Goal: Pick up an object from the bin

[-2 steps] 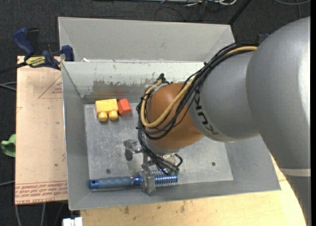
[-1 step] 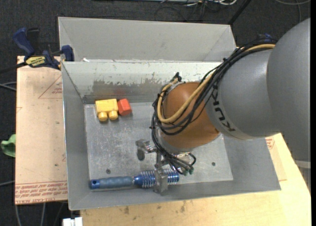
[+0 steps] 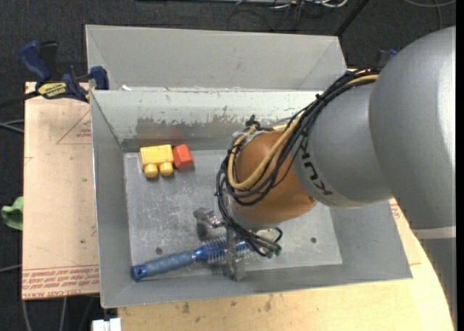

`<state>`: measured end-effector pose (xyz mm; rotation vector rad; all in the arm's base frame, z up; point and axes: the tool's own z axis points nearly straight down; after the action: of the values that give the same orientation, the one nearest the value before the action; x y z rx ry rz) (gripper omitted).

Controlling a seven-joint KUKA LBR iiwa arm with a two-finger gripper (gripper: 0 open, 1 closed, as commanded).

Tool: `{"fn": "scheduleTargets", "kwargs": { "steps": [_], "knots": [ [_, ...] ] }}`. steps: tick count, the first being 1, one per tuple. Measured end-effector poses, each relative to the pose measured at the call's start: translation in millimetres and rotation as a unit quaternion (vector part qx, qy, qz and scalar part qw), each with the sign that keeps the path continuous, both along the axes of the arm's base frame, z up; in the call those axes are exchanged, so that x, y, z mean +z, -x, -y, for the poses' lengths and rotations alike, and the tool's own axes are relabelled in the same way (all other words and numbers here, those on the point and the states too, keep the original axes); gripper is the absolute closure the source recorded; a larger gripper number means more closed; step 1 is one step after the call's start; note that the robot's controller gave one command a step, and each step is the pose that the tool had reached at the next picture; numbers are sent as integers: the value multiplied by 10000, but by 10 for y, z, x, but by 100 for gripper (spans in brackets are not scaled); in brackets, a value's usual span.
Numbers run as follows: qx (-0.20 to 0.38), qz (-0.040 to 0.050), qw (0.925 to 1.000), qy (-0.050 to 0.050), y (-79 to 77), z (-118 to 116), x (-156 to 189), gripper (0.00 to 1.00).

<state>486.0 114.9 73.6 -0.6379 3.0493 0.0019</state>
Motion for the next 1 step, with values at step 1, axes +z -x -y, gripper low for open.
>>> {"fn": "scheduleTargets", "kwargs": {
  "steps": [1],
  "knots": [
    [-14,-74,10000,18,-31,-7,13,0]
  ]
}}
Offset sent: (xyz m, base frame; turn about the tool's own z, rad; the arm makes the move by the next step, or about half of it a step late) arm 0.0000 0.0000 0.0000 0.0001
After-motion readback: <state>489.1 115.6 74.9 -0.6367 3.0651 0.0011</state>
